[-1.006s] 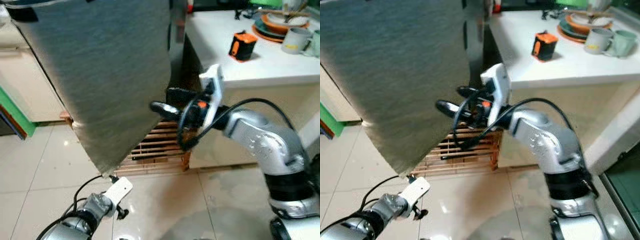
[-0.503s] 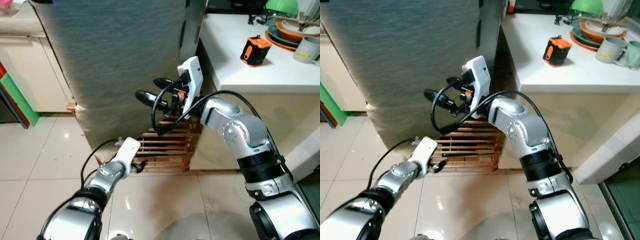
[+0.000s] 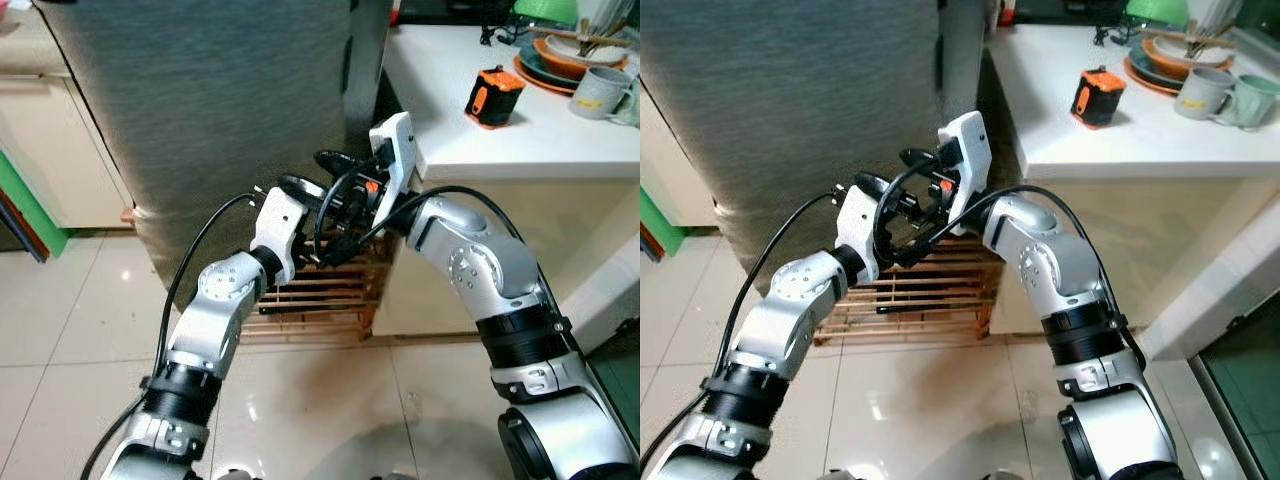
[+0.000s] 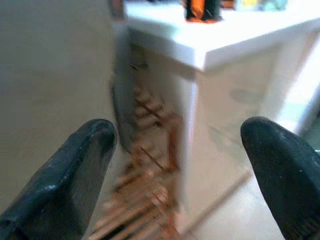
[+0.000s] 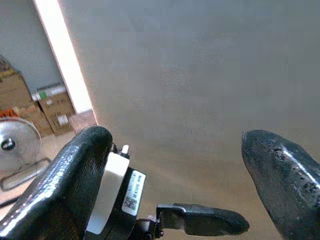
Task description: Restocking fridge
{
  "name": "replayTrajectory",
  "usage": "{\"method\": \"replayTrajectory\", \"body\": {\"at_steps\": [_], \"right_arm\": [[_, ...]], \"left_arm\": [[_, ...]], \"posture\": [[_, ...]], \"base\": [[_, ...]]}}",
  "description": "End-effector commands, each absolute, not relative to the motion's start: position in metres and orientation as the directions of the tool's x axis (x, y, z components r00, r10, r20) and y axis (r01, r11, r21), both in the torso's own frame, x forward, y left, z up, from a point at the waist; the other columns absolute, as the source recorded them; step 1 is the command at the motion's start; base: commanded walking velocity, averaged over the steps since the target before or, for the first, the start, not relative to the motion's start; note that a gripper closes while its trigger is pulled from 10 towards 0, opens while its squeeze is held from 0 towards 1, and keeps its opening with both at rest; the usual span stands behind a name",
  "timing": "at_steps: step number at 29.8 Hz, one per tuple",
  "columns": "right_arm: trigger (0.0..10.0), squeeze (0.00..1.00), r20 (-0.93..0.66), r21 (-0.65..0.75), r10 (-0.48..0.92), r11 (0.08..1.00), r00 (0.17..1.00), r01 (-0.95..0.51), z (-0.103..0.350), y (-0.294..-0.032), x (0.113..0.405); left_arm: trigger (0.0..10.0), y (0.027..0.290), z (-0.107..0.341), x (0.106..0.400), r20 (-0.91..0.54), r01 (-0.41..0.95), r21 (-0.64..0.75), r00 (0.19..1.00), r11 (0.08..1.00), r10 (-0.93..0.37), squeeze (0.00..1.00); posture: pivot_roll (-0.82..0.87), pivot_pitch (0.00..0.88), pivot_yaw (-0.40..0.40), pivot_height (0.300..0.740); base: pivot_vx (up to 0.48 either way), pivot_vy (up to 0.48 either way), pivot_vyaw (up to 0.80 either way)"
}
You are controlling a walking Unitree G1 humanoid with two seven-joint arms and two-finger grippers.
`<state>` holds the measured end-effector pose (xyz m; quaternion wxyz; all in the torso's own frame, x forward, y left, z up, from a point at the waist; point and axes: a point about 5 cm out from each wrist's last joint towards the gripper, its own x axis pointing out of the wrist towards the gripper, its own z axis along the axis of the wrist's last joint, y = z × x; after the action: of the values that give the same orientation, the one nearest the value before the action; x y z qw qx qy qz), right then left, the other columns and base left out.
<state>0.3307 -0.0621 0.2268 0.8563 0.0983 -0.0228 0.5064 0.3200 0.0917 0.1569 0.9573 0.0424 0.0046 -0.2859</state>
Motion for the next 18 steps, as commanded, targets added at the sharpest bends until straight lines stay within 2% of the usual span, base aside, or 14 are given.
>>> {"method": "replayTrajectory", "body": {"at_steps": [1,5,8,9,13,18], "right_arm": [[10.0,0.0,0.031,0.198,0.84,0.526,0.542,-0.827,0.202,-0.072,0.334],[10.0,0.0,0.023,0.21,0.832,0.538,0.554,-0.816,0.198,-0.077,0.333],[10.0,0.0,0.015,0.225,0.813,0.564,0.582,-0.795,0.194,-0.084,0.332],[10.0,0.0,0.013,0.22,0.786,0.601,0.618,-0.768,0.192,-0.089,0.335],[10.0,0.0,0.002,0.164,0.686,0.718,0.728,-0.677,0.19,-0.103,0.345],[10.0,0.0,0.025,0.168,0.636,0.757,0.771,-0.631,0.193,-0.108,0.352]], "left_arm": [[10.0,0.091,0.206,0.315,0.16,0.507,0.136,0.837,0.851,-0.524,0.0],[10.0,0.092,0.219,0.308,0.218,0.454,0.143,0.852,0.879,-0.476,0.0],[10.0,0.104,0.223,0.308,0.247,0.331,0.129,0.902,0.935,-0.354,0.0],[10.0,0.111,0.219,0.311,0.232,0.283,0.122,0.924,0.951,-0.305,0.0],[10.0,0.114,0.204,0.311,0.15,0.28,0.115,0.943,0.953,-0.295,0.0],[10.0,0.124,0.189,0.315,0.077,0.208,0.111,0.973,0.972,-0.217,0.0]], "posture": [[-0.05,0.0,-0.01,0.74],[-0.05,0.0,-0.011,0.74],[-0.05,0.0,-0.013,0.74],[-0.05,0.0,-0.013,0.74],[-0.06,0.0,-0.008,0.74],[-0.07,0.0,-0.006,0.74]], "base": [[0.0,0.0,0.0],[0.0,0.0,0.0],[0.0,0.0,0.0],[0.0,0.0,0.0],[0.0,0.0,0.0],[0.0,0.0,0.0]]}}
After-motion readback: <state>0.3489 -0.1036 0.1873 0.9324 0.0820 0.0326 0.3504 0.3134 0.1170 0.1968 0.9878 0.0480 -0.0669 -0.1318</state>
